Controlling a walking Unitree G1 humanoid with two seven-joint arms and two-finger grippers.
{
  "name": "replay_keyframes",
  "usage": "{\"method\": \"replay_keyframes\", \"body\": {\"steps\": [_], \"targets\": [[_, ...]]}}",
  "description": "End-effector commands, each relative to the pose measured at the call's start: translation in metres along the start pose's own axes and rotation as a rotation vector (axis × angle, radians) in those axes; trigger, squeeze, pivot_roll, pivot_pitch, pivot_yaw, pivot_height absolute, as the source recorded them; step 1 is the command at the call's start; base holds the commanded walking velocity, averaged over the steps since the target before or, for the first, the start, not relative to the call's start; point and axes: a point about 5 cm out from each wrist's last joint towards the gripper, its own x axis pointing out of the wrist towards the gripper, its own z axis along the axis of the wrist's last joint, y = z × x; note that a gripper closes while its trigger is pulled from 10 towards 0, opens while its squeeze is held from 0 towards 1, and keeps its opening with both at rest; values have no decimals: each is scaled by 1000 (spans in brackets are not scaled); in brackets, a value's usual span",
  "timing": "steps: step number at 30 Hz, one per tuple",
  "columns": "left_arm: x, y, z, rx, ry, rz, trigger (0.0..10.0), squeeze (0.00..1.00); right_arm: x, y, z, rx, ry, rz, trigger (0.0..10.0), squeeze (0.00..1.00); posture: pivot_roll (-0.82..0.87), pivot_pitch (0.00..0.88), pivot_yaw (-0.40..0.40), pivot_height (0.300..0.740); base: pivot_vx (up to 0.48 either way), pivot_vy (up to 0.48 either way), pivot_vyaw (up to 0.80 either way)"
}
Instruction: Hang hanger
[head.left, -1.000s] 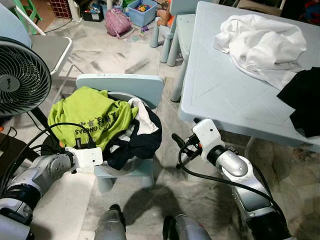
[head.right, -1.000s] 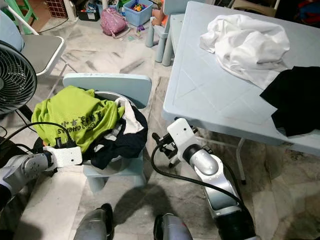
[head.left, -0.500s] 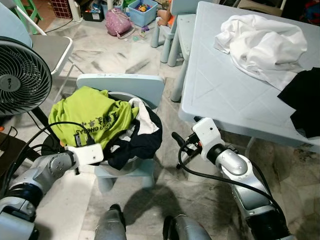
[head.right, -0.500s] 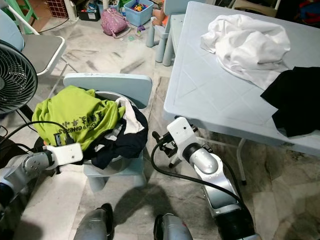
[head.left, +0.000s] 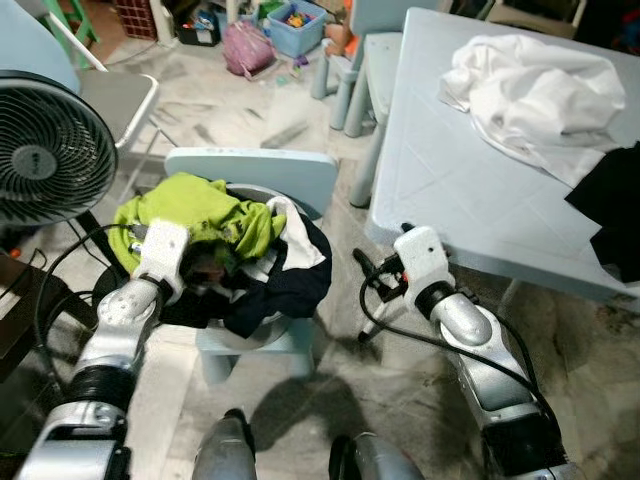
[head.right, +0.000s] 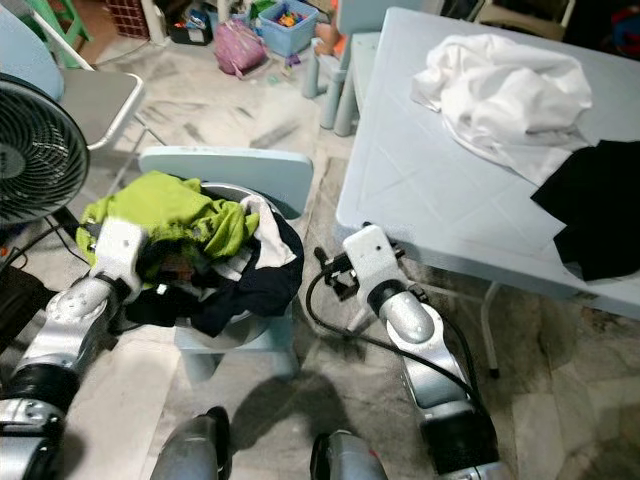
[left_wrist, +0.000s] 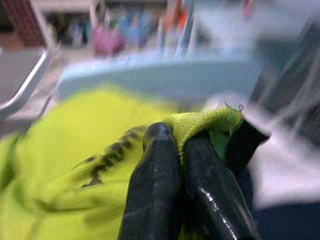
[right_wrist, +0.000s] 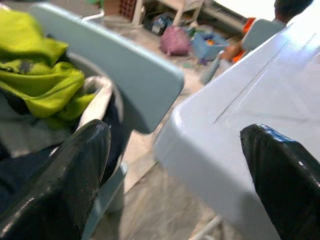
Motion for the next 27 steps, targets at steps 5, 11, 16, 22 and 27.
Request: {"method": "replay_keyframes", "body": {"steps": [5,11,16,22,27], "targets": [[7,-29,26,-150,-117,-20,0,0,5,-7,5,-1,-31,-46,10000,0,5,28,-41,740,0,0,0],[-6,-54,21,-247,-108,-3,0,0,7,-10,8,4,-58,-80,10000,0,5,24,-41,740,0,0,0],[-15,-65,12,-347,-67,71,0,0,6,-12,6,4,-58,-88,10000,0,3,23,-46,740,0,0,0],[-31,-67,-7,-232,90,139,1294,0,7,-12,6,1,-63,-86,10000,0,3,23,-50,740,0,0,0],[-49,-43,-26,-163,228,215,3176,0,6,-13,4,7,-51,-83,10000,0,14,27,-56,740,0,0,0]]}}
